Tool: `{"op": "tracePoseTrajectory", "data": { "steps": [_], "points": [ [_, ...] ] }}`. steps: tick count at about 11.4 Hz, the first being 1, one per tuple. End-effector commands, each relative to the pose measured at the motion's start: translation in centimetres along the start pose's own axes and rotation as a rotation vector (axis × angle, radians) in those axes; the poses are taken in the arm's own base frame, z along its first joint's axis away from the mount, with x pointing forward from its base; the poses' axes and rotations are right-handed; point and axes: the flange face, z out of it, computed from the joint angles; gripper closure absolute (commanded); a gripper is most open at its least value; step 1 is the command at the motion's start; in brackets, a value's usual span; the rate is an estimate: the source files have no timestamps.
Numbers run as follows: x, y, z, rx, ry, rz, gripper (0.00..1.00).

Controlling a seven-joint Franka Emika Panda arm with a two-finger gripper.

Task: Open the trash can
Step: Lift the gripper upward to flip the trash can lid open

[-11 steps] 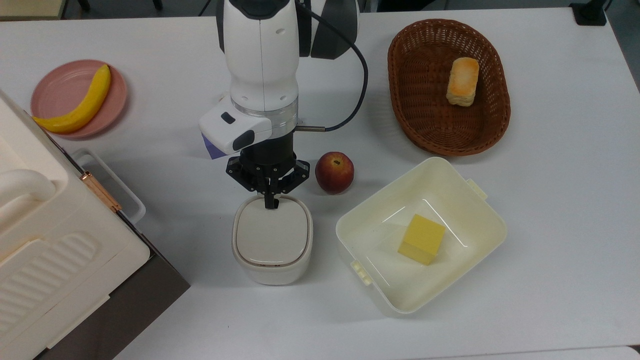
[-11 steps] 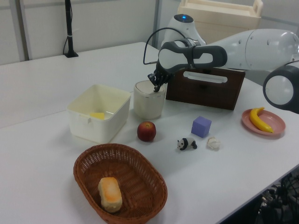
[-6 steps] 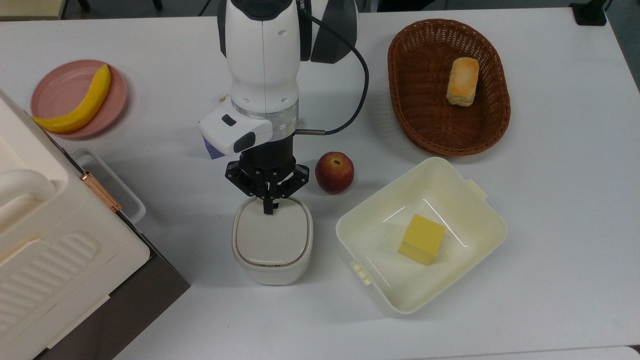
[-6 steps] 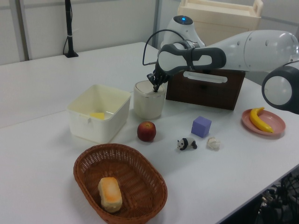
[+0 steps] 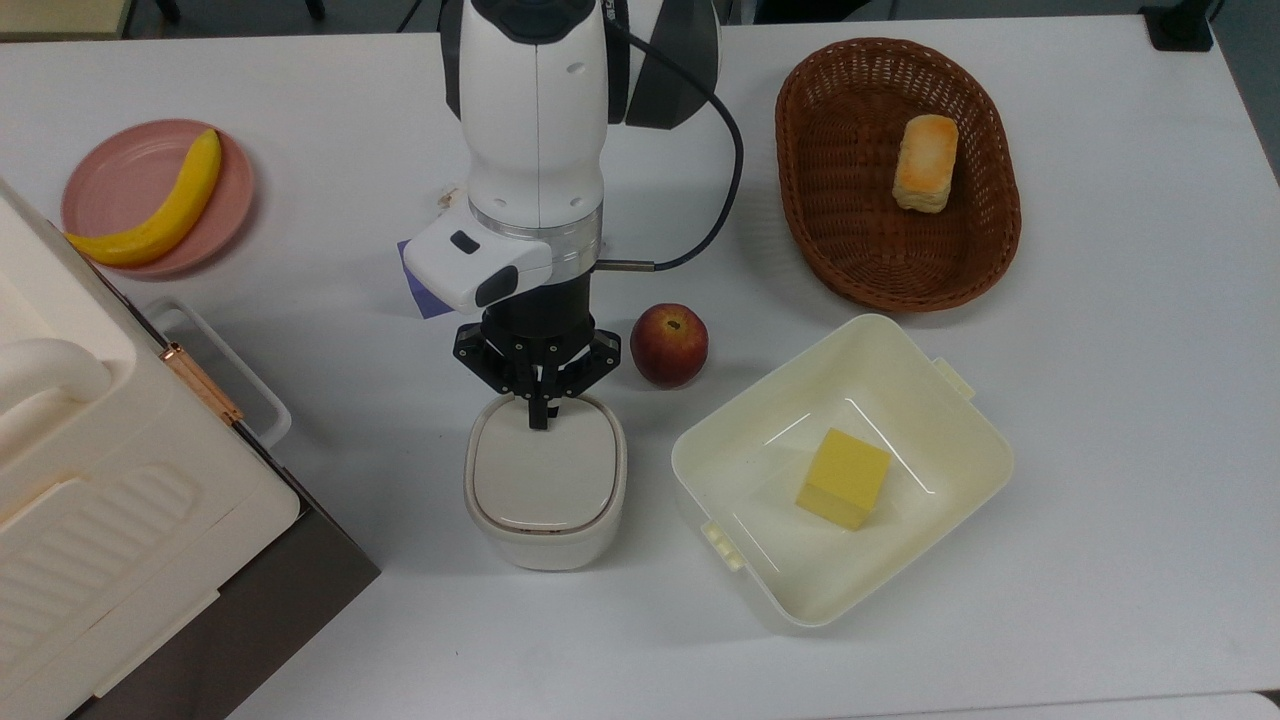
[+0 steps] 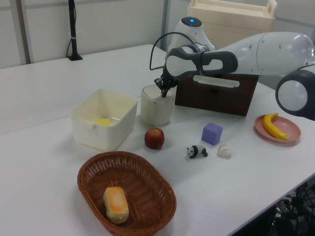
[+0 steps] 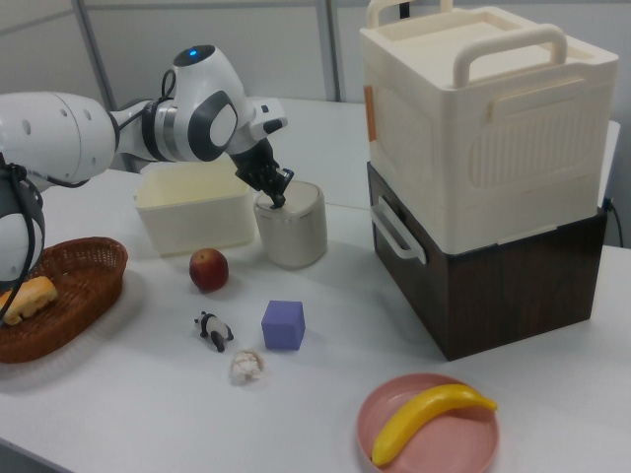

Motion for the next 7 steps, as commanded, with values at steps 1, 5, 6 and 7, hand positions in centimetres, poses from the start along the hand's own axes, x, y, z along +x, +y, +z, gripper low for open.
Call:
{"op": "tracePoseTrajectory", "data": {
  "steps": [1, 5, 6, 7],
  "points": [
    [0.1, -0.6, 0.5, -0.017, 0.013, -0.037, 1.00],
    [-0.1, -0.7, 1.6, -0.049, 0.002, -0.069, 1.00],
    [-0.2, -0.8, 2.0, -0.058, -0.002, -0.080, 1.00],
    [-0.2, -1.1, 1.9, -0.054, -0.001, -0.083, 1.00]
  ]
}}
